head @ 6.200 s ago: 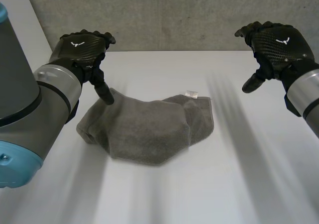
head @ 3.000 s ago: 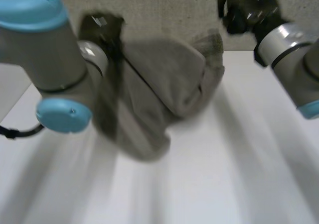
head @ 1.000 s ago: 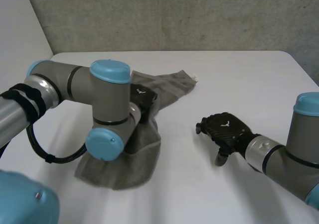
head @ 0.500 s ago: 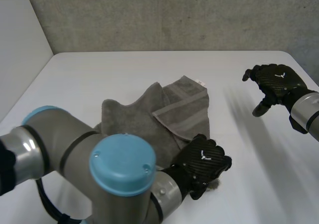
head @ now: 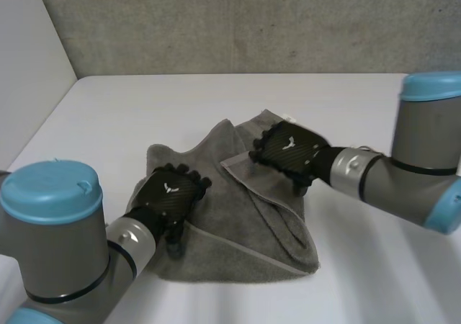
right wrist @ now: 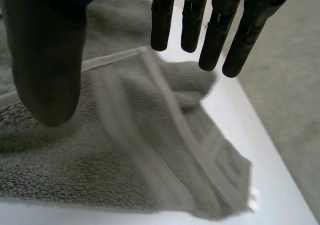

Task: Fold the towel.

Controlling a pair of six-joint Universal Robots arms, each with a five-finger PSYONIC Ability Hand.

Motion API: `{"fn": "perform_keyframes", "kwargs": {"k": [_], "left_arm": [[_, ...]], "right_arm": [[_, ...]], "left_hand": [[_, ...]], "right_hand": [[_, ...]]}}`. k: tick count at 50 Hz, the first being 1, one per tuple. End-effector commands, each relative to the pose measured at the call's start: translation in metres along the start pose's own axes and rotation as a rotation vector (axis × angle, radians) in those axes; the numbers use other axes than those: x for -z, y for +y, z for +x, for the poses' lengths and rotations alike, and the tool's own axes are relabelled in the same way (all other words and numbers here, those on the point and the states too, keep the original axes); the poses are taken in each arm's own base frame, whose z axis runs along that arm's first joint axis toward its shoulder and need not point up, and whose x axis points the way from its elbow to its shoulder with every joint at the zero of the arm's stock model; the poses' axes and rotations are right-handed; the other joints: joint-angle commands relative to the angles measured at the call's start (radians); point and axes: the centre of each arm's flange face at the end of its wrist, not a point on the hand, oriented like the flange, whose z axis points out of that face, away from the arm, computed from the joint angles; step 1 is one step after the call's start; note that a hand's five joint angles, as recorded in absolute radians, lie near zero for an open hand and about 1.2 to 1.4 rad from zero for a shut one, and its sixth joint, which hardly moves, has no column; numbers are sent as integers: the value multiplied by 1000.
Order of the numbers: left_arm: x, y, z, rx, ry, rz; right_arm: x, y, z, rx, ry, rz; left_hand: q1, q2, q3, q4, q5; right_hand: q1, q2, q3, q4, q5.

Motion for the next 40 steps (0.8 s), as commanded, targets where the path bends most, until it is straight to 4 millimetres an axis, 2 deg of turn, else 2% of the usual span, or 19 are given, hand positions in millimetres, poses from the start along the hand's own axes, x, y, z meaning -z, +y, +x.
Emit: {"fn": "perform_keyframes", "kwargs": {"k": [1, 6, 10, 13, 15, 18, 20, 22, 28, 37, 40], "left_arm": [[1, 17, -2, -5, -64, -82], [-2, 26, -8, -12, -102, -129], [-5, 31, -7, -30, -97, -150], [-9, 37, -6, -52, -88, -172], [-15, 42, -6, -67, -86, -189], [-18, 44, -7, -69, -89, -195], [-26, 48, -9, -76, -92, -210], [-30, 49, -10, -83, -94, -210], [-37, 41, -16, -88, -111, -184], [-35, 36, -20, -84, -118, -170], [-35, 37, -19, -85, -114, -175]], "right_arm": [[-24, 7, -23, 192, -113, -17], [-29, 9, -33, 381, -159, 26], [-29, 8, -39, 430, -184, 58], [-30, 10, -41, 457, -197, 72], [-34, 15, -43, 459, -204, 64], [-35, 16, -43, 461, -204, 65], [-36, 16, -42, 465, -201, 73], [-36, 15, -43, 464, -206, 79], [-34, 12, -43, 469, -203, 92], [-34, 9, -39, 478, -193, 93], [-36, 14, -40, 473, -198, 84]], "left_hand": [[-28, -21, -15, -22, -184], [1, 8, 14, 7, -154], [10, 17, 23, 16, -146], [104, 111, 117, 110, -52], [311, 318, 324, 317, 156], [424, 431, 437, 430, 268], [634, 641, 647, 640, 479], [714, 721, 727, 720, 558], [709, 716, 722, 715, 553], [718, 725, 731, 723, 562], [718, 725, 731, 723, 562]], "right_hand": [[-40, -51, -41, -36, 2], [-54, -66, -56, -51, -13], [-54, -66, -56, -51, -13], [-40, -51, -41, -36, 2], [27, 16, 26, 31, 69], [75, 64, 74, 78, 116], [116, 105, 115, 119, 157], [99, 87, 97, 102, 140], [-174, -186, -176, -171, -133], [-116, -127, -117, -113, -74], [-104, -115, -106, -101, -63]]}}
